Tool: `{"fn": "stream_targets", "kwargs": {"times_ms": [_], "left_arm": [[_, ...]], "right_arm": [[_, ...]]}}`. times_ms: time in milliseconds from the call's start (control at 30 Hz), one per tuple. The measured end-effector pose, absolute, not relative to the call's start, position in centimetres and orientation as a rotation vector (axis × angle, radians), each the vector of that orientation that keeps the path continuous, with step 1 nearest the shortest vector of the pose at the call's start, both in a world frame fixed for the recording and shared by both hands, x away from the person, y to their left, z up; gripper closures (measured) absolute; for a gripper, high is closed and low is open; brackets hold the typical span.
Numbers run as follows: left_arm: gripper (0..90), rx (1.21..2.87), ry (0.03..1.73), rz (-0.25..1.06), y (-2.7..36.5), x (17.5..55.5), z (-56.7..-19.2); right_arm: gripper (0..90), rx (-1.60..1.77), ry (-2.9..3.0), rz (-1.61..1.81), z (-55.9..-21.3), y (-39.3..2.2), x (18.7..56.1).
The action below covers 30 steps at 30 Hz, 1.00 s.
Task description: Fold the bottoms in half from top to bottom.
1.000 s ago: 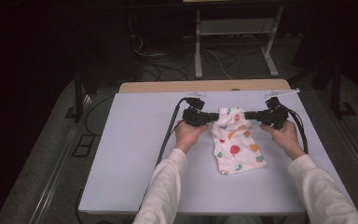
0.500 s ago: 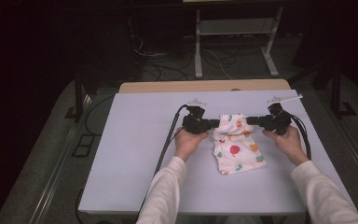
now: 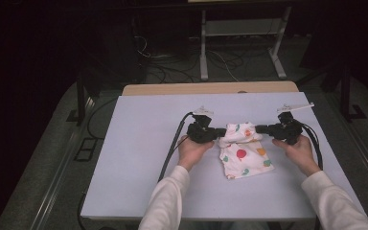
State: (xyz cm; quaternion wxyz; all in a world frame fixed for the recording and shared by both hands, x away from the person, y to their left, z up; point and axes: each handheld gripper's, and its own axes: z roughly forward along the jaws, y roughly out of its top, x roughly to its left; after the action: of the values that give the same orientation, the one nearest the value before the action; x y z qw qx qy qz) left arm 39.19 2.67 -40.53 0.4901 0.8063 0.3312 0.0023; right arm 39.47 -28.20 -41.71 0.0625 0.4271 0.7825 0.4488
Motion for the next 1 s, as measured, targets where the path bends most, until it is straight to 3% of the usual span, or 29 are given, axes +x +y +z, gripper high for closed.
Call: {"fn": "stream_targets", "kwargs": {"times_ms": [1000], "left_arm": [[88.8,1.979,0.755,-0.062,2.4,36.4,-42.3]], "right_arm": [[87.8,1.291,2.404,1.348,-42.2,-28.7,36.4]]}}
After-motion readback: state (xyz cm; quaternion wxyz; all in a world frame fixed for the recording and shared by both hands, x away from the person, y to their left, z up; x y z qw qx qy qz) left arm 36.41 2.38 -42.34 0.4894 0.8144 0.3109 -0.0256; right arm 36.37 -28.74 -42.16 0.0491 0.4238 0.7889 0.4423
